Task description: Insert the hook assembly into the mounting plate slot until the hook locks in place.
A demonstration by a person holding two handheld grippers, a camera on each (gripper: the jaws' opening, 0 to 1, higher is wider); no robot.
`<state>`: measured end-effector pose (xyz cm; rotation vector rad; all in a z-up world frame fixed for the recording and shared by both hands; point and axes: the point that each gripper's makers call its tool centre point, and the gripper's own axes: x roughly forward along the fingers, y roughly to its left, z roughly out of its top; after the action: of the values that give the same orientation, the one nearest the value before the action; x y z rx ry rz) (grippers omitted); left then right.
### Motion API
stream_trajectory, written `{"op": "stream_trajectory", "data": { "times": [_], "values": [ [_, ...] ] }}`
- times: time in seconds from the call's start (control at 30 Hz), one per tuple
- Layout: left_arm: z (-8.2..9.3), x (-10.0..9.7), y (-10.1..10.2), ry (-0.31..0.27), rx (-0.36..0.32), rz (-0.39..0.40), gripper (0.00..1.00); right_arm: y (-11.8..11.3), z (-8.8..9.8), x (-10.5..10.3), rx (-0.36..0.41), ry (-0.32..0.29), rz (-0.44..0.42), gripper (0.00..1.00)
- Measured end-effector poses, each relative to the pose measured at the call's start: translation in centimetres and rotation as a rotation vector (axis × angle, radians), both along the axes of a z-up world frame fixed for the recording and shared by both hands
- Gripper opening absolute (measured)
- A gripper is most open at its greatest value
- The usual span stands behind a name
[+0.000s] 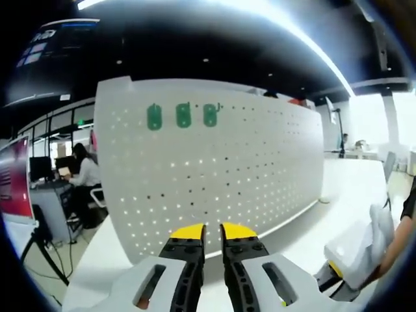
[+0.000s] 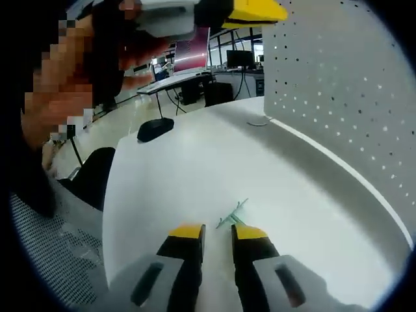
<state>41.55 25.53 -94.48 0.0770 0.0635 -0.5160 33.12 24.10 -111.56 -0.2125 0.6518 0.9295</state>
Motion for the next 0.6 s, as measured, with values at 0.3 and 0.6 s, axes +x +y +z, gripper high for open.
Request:
{"op": "stream_trajectory", "data": {
  "times": [0.3,0.6],
  "values": [
    [-0.2,0.0,-0.2,0.003,0.01,-0.005,0.09,0.1,1.2,2.6,0.028,-0.017,-0.056,0.12],
    [-0.1,0.1,-0.1,0.002,0.009,-0.003,0.09,0.6,0.6,3.5,0.034,0.054,-0.088,0.09]
  ]
}}
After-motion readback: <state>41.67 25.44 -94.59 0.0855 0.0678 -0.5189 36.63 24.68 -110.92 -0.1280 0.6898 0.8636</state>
